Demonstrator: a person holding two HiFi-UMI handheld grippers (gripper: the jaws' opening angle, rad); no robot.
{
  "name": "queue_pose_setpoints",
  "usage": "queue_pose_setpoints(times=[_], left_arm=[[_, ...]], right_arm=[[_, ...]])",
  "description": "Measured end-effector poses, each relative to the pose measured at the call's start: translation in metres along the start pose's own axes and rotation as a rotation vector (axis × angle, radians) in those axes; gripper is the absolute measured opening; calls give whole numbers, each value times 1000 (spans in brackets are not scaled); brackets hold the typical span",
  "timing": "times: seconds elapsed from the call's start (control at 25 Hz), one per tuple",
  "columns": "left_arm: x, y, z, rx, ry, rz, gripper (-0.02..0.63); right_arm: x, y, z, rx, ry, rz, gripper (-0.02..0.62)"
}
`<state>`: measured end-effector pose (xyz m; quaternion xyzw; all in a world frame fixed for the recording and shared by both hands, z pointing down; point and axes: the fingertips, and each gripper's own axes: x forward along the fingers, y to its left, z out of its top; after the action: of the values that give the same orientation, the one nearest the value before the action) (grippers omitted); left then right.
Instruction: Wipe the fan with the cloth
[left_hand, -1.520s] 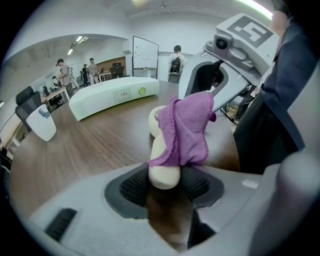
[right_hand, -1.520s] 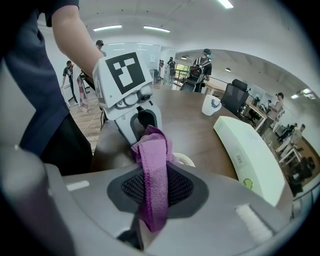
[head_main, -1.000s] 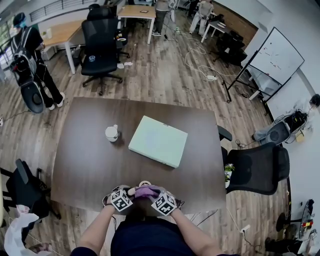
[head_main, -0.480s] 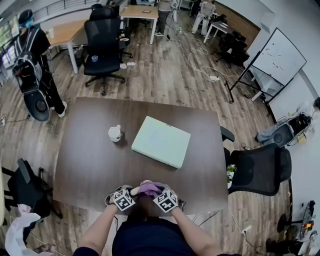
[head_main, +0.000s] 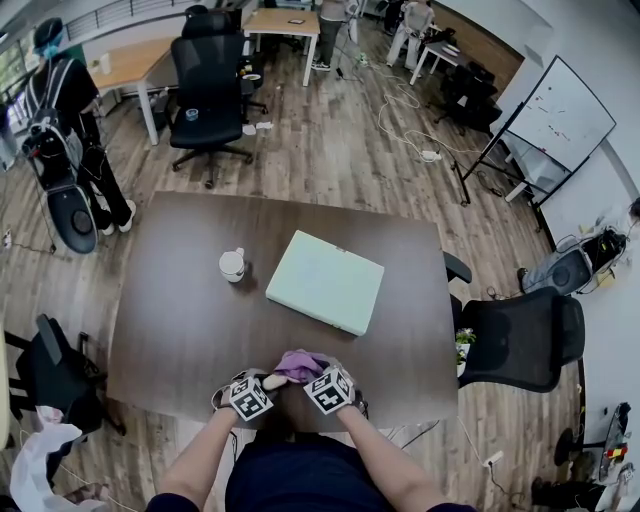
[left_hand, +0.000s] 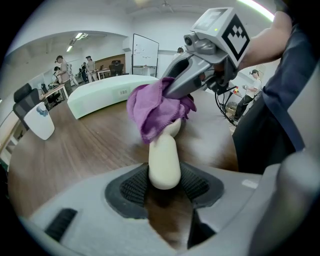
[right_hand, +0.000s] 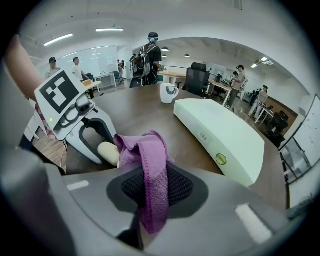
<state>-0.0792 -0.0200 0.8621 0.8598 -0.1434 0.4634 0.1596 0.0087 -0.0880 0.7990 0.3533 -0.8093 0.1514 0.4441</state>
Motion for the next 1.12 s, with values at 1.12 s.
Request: queue_pose_setpoints(times=[1.12], left_arm=[[2, 1, 3, 23, 17, 11, 192]], right_arm=[[17, 70, 42, -349, -67, 134, 81]])
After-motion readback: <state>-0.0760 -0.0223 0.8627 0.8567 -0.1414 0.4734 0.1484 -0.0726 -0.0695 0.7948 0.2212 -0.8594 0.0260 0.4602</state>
